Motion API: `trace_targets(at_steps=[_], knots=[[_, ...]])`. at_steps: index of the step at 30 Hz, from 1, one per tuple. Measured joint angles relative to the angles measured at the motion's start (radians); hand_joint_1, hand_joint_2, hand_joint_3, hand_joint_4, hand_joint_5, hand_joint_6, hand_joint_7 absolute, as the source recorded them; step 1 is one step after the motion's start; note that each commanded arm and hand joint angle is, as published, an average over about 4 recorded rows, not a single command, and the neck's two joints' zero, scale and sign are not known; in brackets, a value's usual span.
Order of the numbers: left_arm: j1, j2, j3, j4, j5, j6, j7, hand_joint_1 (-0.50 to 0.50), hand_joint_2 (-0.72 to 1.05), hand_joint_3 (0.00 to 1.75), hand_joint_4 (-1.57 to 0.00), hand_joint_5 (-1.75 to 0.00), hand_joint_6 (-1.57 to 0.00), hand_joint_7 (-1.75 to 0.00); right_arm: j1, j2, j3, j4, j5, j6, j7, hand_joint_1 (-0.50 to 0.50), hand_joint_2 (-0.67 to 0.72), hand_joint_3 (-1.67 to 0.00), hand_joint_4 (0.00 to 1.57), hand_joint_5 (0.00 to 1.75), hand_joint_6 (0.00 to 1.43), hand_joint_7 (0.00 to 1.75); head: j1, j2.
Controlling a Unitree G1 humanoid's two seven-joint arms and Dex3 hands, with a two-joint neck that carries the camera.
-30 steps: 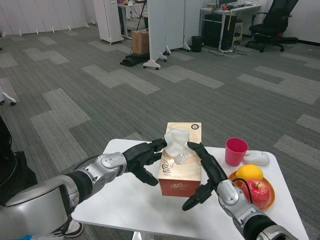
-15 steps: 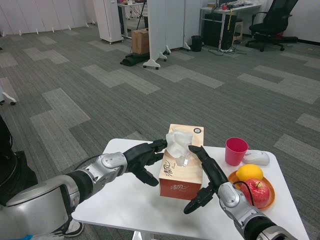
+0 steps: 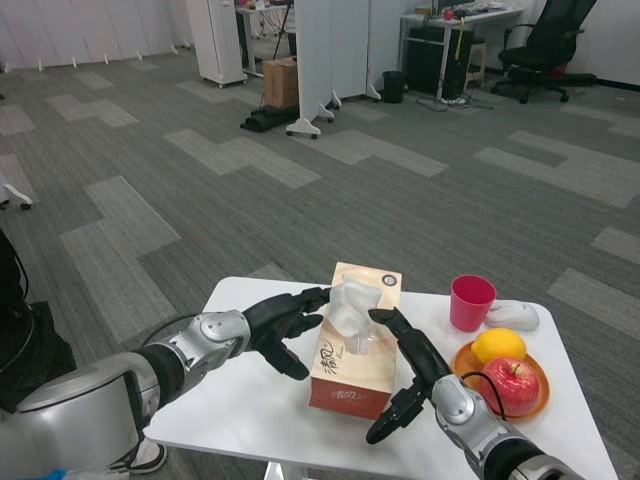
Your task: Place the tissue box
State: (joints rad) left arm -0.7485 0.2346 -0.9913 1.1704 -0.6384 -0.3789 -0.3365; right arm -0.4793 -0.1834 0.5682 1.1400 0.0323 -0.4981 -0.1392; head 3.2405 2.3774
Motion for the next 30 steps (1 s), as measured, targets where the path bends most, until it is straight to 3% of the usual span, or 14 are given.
trace_targets(at_steps=[30], knots=[[-0.008,-0.024,-0.056,0.096,-0.001,-0.009,0.001,0.50,0.96,0.09,-0.15,-0.21,0.00,0.00,-0.026,0.017,0.018,0.118,-0.007,-0.010,0.006,-0.04,0.22,-0.08,0.00,0.19,0.00,0.56,-0.002,-0.009]])
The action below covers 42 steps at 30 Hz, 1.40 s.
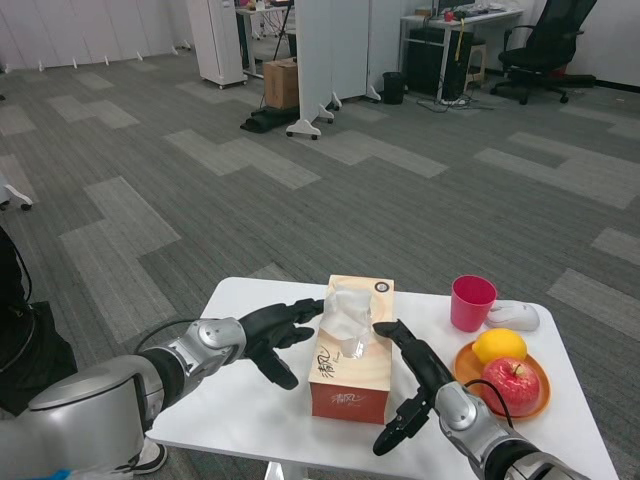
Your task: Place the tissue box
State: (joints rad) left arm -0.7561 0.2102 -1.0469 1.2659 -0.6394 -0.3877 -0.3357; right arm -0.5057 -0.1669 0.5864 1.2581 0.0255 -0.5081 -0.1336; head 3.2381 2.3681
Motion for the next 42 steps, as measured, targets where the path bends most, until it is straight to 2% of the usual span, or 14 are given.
trace_targets(at_steps=[4,8,12,19,25,34,42], knots=[[0.000,0.000,0.007,0.000,-0.002,0.000,0.000,0.50,0.96,0.09,-0.15,-0.21,0.00,0.00,0.000,0.000,-0.001,-0.003,0.000,0.000,0.000,-0.04,0.19,-0.08,0.00,0.27,0.00,0.56,-0.001,0.000],[0.004,0.001,0.039,-0.015,-0.005,0.000,-0.001,0.50,0.96,0.09,-0.12,-0.21,0.00,0.00,0.013,-0.008,-0.027,-0.058,0.000,0.000,0.002,-0.04,0.15,-0.08,0.00,0.19,0.00,0.56,-0.002,0.001],[0.022,0.013,0.097,-0.053,-0.003,-0.001,-0.002,0.50,0.96,0.09,-0.11,-0.21,0.00,0.00,0.043,-0.025,-0.057,-0.124,0.000,-0.004,0.004,-0.04,0.15,-0.08,0.00,0.22,0.00,0.56,0.000,0.003],[0.085,0.048,0.199,-0.122,0.001,-0.016,-0.015,0.50,0.96,0.09,-0.07,-0.21,0.00,0.00,0.098,-0.053,-0.099,-0.220,0.000,-0.006,0.015,-0.04,0.15,-0.08,0.00,0.19,0.00,0.56,-0.006,0.009],[0.115,0.066,0.261,-0.180,0.003,-0.043,-0.022,0.50,0.96,0.09,-0.04,-0.21,0.00,0.00,0.135,-0.058,-0.146,-0.287,0.000,-0.005,0.026,-0.04,0.15,-0.08,0.00,0.19,0.00,0.56,-0.012,0.013],[0.209,0.096,0.435,-0.305,0.038,-0.075,-0.026,0.50,0.96,0.09,0.00,-0.21,0.00,0.00,0.209,-0.087,-0.258,-0.448,0.001,-0.008,0.041,-0.04,0.15,-0.08,0.00,0.19,0.00,0.42,-0.009,0.011],[0.234,0.107,0.492,-0.357,0.040,-0.114,-0.025,0.50,0.96,0.09,0.00,-0.21,0.00,0.00,0.235,-0.103,-0.295,-0.549,0.029,-0.010,0.047,-0.04,0.15,-0.08,0.00,0.19,0.00,0.35,-0.014,0.021]])
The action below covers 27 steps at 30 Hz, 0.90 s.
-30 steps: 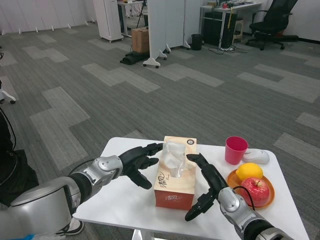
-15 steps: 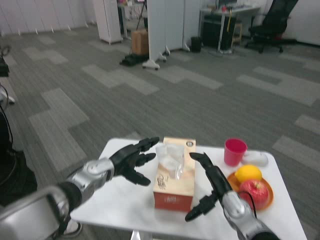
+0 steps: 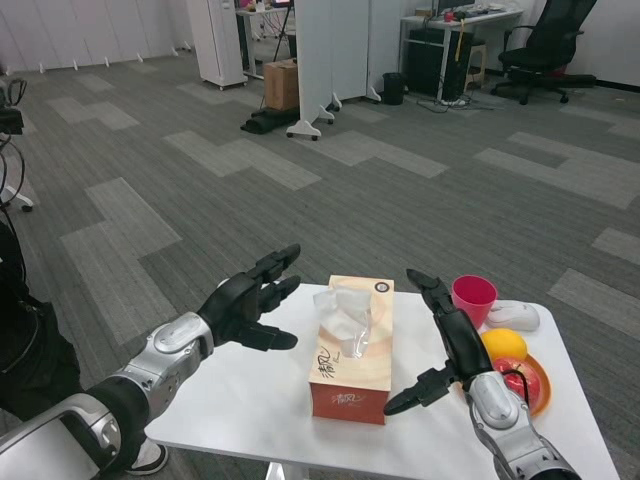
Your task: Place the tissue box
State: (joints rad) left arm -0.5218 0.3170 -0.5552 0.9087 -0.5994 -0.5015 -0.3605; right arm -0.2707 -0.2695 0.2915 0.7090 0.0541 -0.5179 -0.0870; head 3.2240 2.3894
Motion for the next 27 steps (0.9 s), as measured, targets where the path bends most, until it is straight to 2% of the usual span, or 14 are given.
trace_targets(at_steps=[6,12,18,27], knots=[[0.008,0.000,0.014,-0.040,-0.002,-0.015,0.000,0.50,0.96,0.09,0.00,-0.21,0.00,0.00,0.008,0.000,0.000,-0.057,0.010,0.001,0.007,-0.04,0.22,-0.08,0.00,0.17,0.00,0.35,-0.001,0.003],[0.026,0.001,0.045,-0.088,-0.003,-0.022,0.000,0.50,0.96,0.09,0.00,-0.21,0.00,0.00,0.015,-0.001,-0.001,-0.117,0.018,0.000,0.008,-0.04,0.22,-0.08,0.00,0.12,0.00,0.28,-0.009,0.001],[0.052,0.005,0.088,-0.146,-0.003,-0.029,0.000,0.50,0.96,0.09,0.00,-0.21,0.00,0.00,0.025,-0.001,-0.026,-0.174,0.023,-0.002,0.017,-0.06,0.22,-0.08,0.00,0.10,0.00,0.28,-0.017,-0.008],[0.061,0.010,0.125,-0.182,-0.004,-0.046,0.000,0.50,0.96,0.09,0.00,-0.21,0.00,0.00,0.034,-0.008,-0.044,-0.229,0.025,-0.003,0.018,-0.08,0.22,-0.08,0.00,0.10,0.00,0.28,-0.028,-0.020]])
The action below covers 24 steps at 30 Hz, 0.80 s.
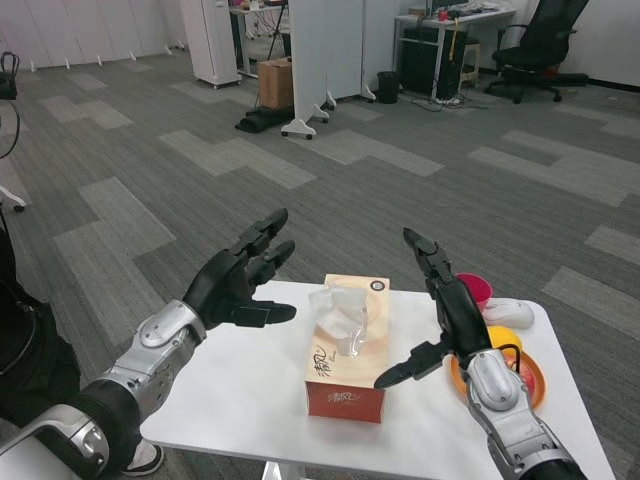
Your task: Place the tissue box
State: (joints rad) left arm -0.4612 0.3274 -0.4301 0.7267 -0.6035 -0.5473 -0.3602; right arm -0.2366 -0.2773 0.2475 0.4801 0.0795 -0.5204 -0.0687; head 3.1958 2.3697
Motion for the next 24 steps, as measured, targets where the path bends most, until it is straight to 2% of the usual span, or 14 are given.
trace_targets(at_steps=[19,24], knots=[[0.007,0.005,0.000,-0.022,0.000,-0.003,0.000,0.50,0.96,0.09,0.00,-0.21,0.00,0.00,0.009,-0.003,-0.016,-0.045,0.003,-0.005,0.003,-0.08,0.22,-0.08,0.00,0.10,0.00,0.23,-0.010,0.008],[0.007,0.005,-0.005,-0.022,-0.001,-0.005,0.000,0.50,0.96,0.09,0.00,-0.21,0.00,0.00,0.011,-0.004,-0.016,-0.048,0.004,-0.007,0.003,-0.07,0.22,-0.08,0.00,0.10,0.00,0.21,-0.039,0.013]])
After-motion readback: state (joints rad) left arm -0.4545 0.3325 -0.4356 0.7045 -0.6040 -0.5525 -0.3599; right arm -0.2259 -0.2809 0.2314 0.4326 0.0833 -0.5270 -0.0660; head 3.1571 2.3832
